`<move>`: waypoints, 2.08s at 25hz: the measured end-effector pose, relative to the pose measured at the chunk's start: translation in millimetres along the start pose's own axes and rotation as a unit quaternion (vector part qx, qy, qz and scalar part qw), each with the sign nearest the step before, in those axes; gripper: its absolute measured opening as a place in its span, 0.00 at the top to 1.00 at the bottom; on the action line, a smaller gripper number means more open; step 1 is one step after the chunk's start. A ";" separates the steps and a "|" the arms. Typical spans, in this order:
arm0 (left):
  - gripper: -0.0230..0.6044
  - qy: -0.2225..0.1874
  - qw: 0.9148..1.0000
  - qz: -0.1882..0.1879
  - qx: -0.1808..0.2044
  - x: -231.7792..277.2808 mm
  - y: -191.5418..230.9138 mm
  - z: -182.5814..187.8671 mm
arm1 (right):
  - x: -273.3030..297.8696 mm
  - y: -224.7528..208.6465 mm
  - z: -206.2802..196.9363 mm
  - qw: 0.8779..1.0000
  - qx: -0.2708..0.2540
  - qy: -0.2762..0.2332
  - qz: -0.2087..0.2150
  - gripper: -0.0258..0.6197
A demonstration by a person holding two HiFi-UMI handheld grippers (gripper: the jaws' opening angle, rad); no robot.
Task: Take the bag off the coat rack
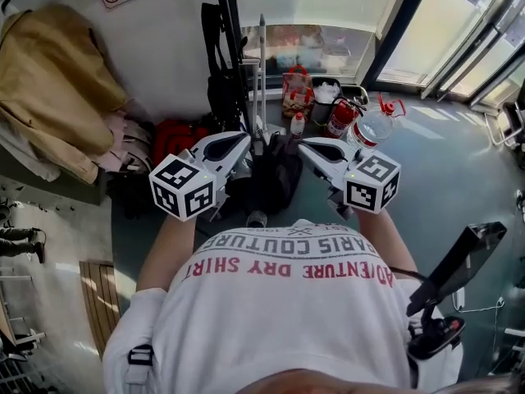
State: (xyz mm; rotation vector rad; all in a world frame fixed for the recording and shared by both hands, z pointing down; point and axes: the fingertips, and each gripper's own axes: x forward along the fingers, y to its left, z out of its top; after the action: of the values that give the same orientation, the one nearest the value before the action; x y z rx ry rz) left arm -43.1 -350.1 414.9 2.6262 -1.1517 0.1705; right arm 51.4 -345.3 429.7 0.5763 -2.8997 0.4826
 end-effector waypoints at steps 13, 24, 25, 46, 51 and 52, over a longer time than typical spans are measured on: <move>0.96 -0.062 0.995 0.042 0.070 1.4 111.7 98.9 | 55.2 -43.6 29.1 1.000 0.006 -0.002 -0.015 0.96; 0.87 -0.054 0.994 0.042 0.090 34.3 208.6 151.5 | 91.9 -85.6 47.8 0.999 0.019 -0.001 -0.036 0.96; 0.87 -0.048 0.994 0.045 0.090 39.3 218.5 151.3 | 94.9 -89.5 48.3 0.999 0.021 -0.001 -0.038 0.96; 0.62 0.025 0.996 0.025 0.079 123.2 312.0 115.9 | 137.3 -138.2 43.4 0.996 0.048 -0.010 -0.072 0.96; 0.93 0.019 0.996 0.043 0.082 124.1 315.9 112.5 | 140.1 -138.7 44.8 0.996 0.049 -0.010 -0.072 0.96; 0.93 0.019 0.995 0.043 0.084 124.4 315.1 113.0 | 140.6 -138.5 45.2 0.996 0.048 -0.011 -0.071 0.96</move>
State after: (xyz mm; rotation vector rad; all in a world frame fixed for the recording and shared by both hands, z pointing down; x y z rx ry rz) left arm -190.6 -674.8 395.0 2.7048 -1.2907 0.3466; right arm -26.5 -530.5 454.9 0.8012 -2.8421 0.6018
